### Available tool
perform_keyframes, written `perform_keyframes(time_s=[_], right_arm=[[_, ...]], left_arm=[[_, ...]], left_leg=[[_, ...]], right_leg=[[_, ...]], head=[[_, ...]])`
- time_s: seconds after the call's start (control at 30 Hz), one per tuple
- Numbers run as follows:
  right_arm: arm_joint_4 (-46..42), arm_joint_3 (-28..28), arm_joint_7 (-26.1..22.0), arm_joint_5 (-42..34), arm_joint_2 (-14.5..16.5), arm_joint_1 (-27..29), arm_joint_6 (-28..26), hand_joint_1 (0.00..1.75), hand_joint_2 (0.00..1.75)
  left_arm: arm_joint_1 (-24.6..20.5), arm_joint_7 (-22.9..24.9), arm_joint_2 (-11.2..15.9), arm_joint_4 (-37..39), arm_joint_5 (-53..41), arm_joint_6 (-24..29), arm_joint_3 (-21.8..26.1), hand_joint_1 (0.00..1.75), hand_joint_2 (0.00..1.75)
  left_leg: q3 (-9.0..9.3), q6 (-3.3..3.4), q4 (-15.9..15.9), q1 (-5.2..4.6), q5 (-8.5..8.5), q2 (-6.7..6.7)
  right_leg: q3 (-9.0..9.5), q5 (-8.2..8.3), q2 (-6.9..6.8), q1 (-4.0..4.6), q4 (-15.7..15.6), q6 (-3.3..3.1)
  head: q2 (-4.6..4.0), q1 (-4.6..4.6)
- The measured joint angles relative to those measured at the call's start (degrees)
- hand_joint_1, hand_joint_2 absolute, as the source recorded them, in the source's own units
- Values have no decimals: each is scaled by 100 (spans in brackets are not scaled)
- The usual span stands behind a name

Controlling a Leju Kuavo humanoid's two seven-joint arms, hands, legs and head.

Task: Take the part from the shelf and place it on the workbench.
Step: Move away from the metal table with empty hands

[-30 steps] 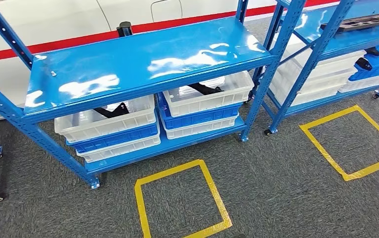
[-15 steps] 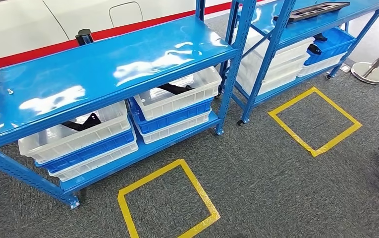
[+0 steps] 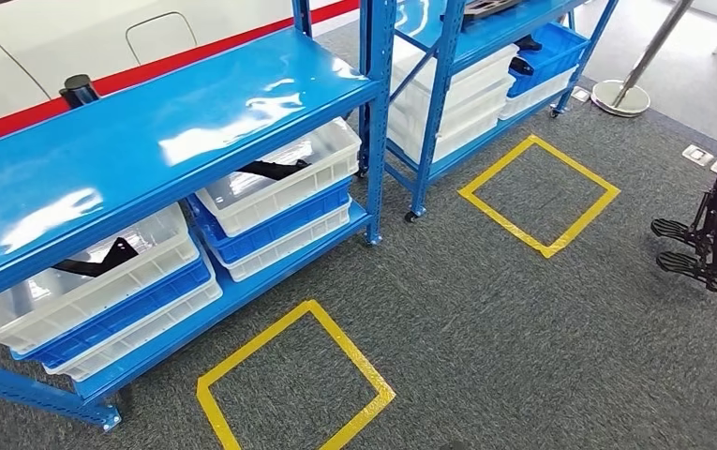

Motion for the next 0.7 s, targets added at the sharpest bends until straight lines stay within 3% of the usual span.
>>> perform_keyframes(time_s=[0.03,0.1,0.17,0.2,0.27,0.3,0.37,0.43,0.53,0.7], right_arm=[[0,-1,5,4,-1,-4,0,0,0],[-1,-2,7,10,7,-17,1,0,0],[-1,-2,7,15,15,-20,4,0,0],[-1,-2,7,15,15,-15,5,0,0],[-1,-2,-5,16,13,-7,-7,0,0],[-1,-2,-16,18,12,-7,-16,0,0],[-1,-2,-50,15,12,-8,-41,0,0],[-1,-3,-76,5,4,-4,-67,0,0],[-1,-9,-93,-10,-8,14,-89,0,0],[-1,-37,-109,-31,-5,24,-99,0,0]], left_arm=[[-3,-13,-3,-1,13,1,6,0,0],[8,-30,-8,1,34,1,30,0,0],[29,-37,-13,3,46,0,61,0,0],[41,-41,-12,3,46,1,72,0,0],[53,-49,-8,3,45,-1,83,0,0],[55,-51,-6,3,44,-1,86,0,0],[44,-52,-10,3,40,-1,85,0,0],[34,-50,-23,4,32,-1,84,0,0],[28,-33,-30,4,-11,-7,84,0,0],[20,15,-15,5,-67,-30,80,0,0]], left_leg=[[-55,-32,146,16,-117,-133],[-352,-67,806,31,-505,-457],[-717,-81,1530,32,-795,-559],[-802,-87,1657,37,-772,-569],[-682,-98,1296,63,-418,-572],[-525,-101,913,86,-173,-584],[-281,-89,299,104,84,-647],[-222,-54,101,92,116,-691],[-231,-5,99,48,129,-692],[-243,61,106,0,143,-698]], right_leg=[[-1,16,62,-29,-10,-47],[-1,38,183,-50,-15,-113],[-10,44,316,-41,-13,-134],[-9,44,375,-39,-9,-134],[0,42,481,-48,7,-131],[2,35,523,-52,24,-118],[-24,9,582,-22,77,-65],[-73,-26,600,19,108,-24],[-103,-42,592,21,87,-55],[-56,11,590,-17,41,23]], head=[[0,-4],[0,-13],[0,-14],[0,-14],[-1,-14],[-1,-14],[0,-11],[-1,-7],[-1,-4],[-1,-5]])
